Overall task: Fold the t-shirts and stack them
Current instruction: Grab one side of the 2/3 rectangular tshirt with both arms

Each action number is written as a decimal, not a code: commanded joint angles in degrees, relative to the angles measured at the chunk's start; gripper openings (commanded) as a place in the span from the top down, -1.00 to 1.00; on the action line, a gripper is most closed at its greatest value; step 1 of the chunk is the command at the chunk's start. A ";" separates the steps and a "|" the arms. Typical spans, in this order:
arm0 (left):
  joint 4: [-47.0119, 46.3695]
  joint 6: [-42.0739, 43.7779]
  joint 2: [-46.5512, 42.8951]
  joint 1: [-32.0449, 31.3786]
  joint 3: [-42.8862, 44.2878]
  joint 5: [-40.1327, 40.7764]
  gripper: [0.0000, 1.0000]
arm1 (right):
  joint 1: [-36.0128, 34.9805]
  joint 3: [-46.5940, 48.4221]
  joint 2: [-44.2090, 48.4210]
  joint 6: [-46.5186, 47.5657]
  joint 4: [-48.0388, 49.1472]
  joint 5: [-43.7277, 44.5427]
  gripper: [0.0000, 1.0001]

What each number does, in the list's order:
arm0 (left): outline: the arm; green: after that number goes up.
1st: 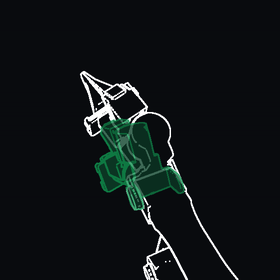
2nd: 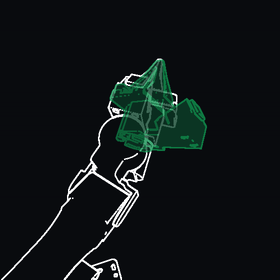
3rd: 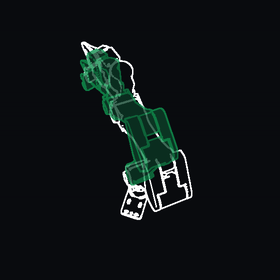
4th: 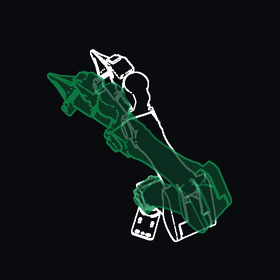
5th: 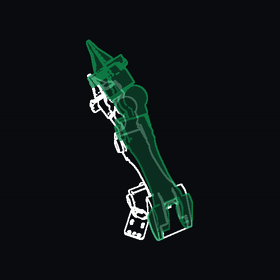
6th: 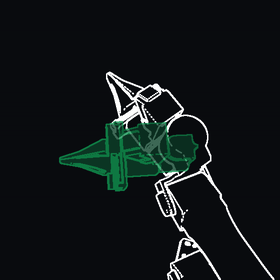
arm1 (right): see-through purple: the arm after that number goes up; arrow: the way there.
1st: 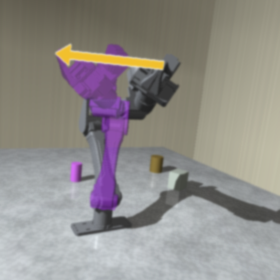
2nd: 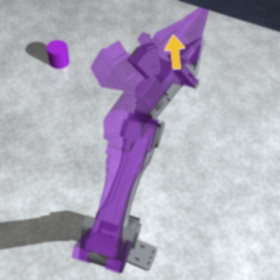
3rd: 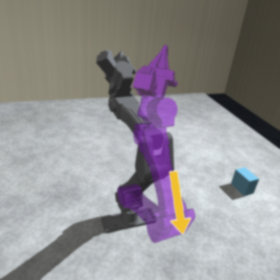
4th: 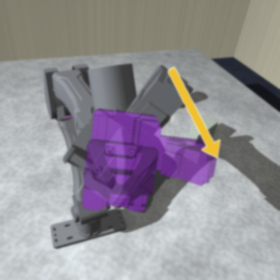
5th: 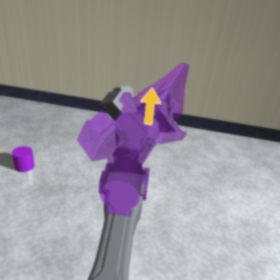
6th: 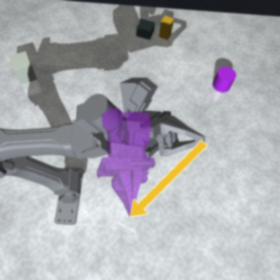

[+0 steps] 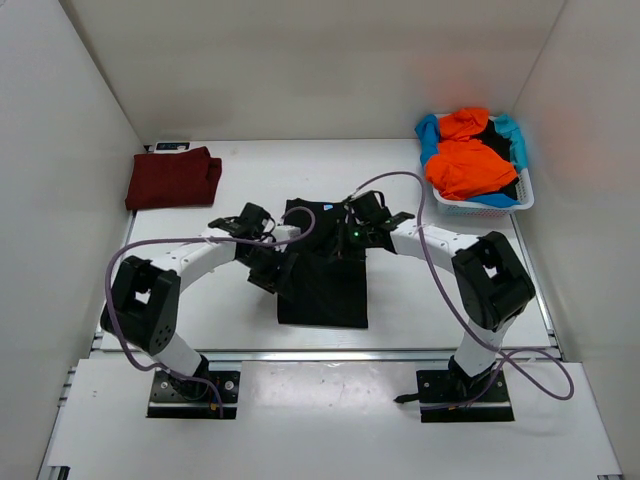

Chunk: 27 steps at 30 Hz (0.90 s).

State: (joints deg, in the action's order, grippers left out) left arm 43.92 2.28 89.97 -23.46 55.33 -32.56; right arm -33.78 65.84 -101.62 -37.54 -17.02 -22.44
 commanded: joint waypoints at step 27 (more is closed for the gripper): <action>3.88 0.79 -1.90 -2.46 -0.76 4.96 -0.62 | 2.75 -1.49 6.86 2.48 -2.31 6.79 0.46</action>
State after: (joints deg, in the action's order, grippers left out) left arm 44.12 1.32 91.48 -26.17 51.48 -21.30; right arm -30.46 66.28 -101.78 -34.98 -21.28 -15.66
